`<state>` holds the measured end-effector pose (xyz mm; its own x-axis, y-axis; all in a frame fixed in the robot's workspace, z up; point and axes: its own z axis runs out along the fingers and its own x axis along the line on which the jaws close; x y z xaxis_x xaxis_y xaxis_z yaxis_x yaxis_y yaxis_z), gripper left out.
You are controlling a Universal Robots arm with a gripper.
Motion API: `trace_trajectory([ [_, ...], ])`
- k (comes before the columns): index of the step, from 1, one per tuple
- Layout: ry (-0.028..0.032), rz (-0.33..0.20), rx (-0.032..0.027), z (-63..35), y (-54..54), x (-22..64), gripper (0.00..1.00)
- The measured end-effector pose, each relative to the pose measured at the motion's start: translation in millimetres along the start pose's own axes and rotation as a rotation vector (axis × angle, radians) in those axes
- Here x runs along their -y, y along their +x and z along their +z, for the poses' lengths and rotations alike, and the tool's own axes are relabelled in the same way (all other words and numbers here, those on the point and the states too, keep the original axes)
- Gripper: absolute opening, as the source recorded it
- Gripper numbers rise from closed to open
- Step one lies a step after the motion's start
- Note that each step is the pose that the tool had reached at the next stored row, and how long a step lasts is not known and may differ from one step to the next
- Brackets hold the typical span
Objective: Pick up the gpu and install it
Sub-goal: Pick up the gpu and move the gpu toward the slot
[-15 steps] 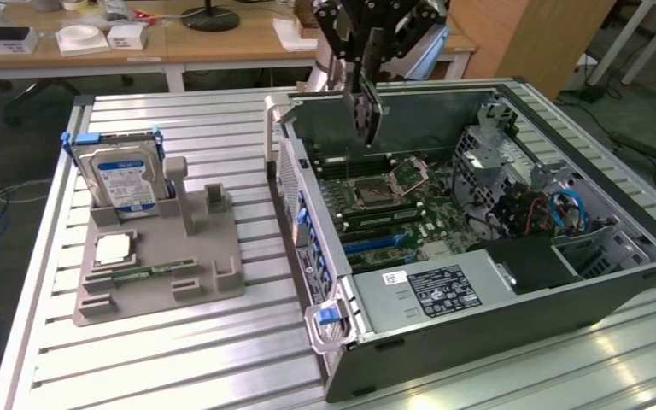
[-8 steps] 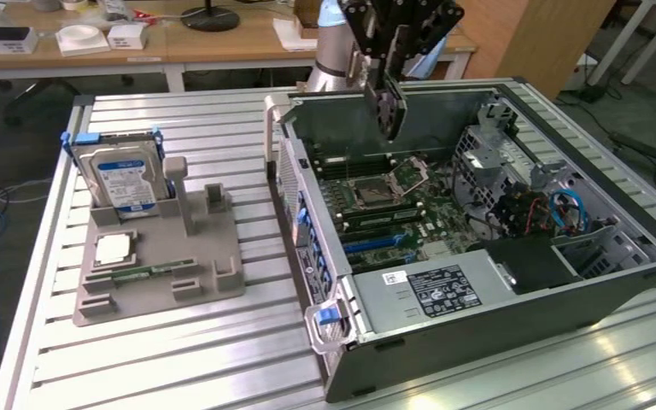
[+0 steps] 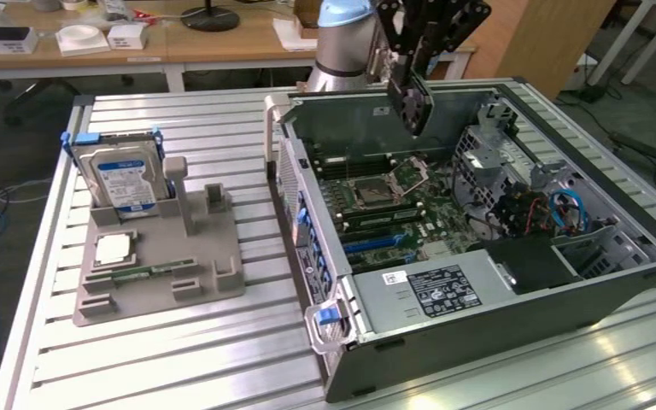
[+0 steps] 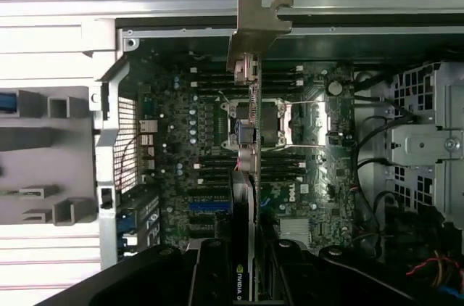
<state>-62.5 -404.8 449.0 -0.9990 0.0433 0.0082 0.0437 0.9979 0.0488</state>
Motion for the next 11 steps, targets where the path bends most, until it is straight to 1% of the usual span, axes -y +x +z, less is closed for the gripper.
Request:
trace_trajectory([
  [8,-0.0012,0.0,-0.0077,-2.7,-33.7,-1.5,0.26],
  [9,-0.0012,0.0,-0.0086,-2.8,-36.3,-1.6,0.26],
  [11,-0.0013,0.0,-0.0086,-2.9,-36.5,-1.6,0.26],
])
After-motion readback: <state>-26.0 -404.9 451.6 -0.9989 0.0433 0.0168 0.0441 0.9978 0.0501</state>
